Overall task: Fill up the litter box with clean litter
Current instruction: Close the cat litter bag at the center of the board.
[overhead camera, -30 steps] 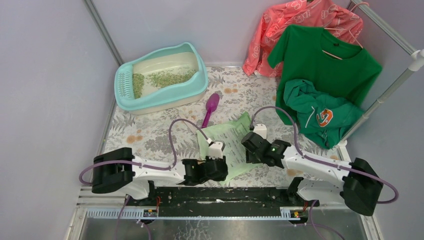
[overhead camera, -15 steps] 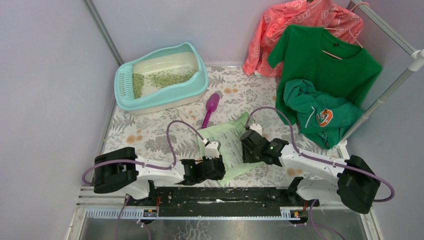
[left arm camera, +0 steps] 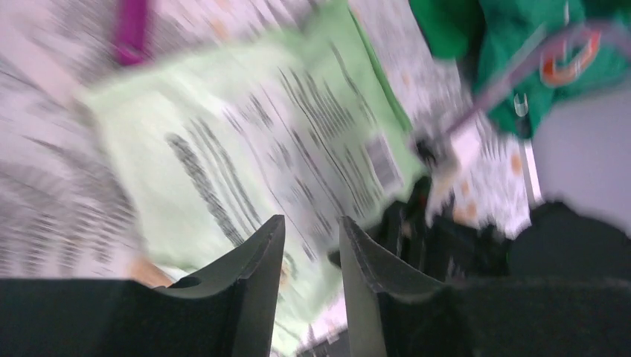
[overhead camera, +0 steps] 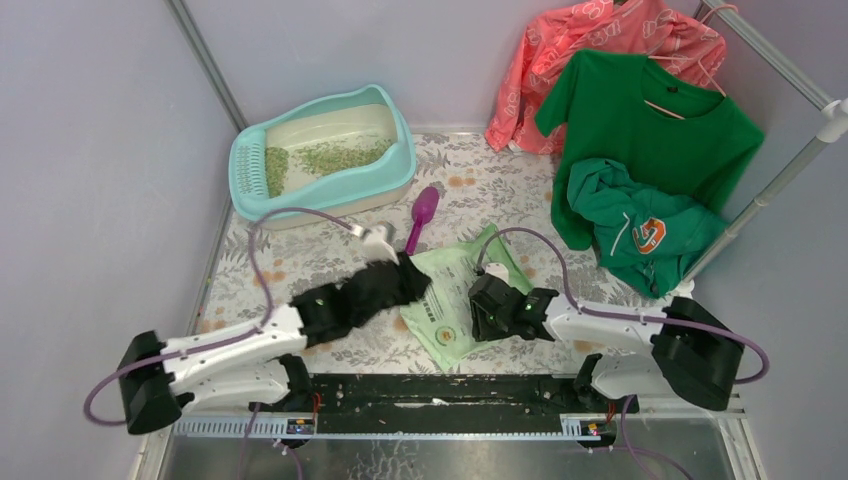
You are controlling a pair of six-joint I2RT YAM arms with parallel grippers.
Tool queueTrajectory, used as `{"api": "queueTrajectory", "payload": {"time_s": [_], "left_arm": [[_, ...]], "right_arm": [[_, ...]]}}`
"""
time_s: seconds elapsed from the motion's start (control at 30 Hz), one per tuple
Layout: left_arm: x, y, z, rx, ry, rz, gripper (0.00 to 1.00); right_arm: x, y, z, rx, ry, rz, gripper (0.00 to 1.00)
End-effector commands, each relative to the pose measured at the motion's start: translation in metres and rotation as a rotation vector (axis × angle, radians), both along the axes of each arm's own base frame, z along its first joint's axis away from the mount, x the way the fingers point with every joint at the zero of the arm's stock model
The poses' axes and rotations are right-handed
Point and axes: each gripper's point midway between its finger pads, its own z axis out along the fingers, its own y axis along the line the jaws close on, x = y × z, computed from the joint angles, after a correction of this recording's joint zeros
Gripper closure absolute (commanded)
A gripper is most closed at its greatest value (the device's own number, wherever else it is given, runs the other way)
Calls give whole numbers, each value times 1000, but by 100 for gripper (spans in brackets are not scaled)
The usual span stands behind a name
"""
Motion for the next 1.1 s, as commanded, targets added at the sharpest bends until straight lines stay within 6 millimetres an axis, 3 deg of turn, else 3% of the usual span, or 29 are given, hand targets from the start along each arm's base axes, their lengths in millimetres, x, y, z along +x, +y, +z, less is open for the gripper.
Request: {"api": "queueTrajectory", "payload": {"time_s": [0.0,0.1,0.17,0.33,0.4,0.63,0.77,1.0,1.07], "left_arm": [[38,68,5,128,-36,122,59],[58,92,7,134,-29,162,58],[65,100,3,132,-16,174,58],[75,99,-7,100,8,171,58],[77,96,-13,96,20,166,58],[76,96,-19,87,29,166,59],[75,100,-16,92,24,169,59],[73,105,-9,89,14,182,59],[72,105,-7,80,9,182,59]], "right_arm": [[4,-3,-11,-40,-4,-38,58],[3,-8,-15,-75,3,-56,57],[3,-3,-2,-49,-40,-60,55],[-8,10,44,44,-124,-52,45],[-21,15,50,82,-122,-42,44],[-58,33,22,192,-90,-34,39],[-57,37,20,2,-266,70,36],[-56,60,36,-458,-566,287,29],[-56,61,31,-590,-605,338,28]]}}
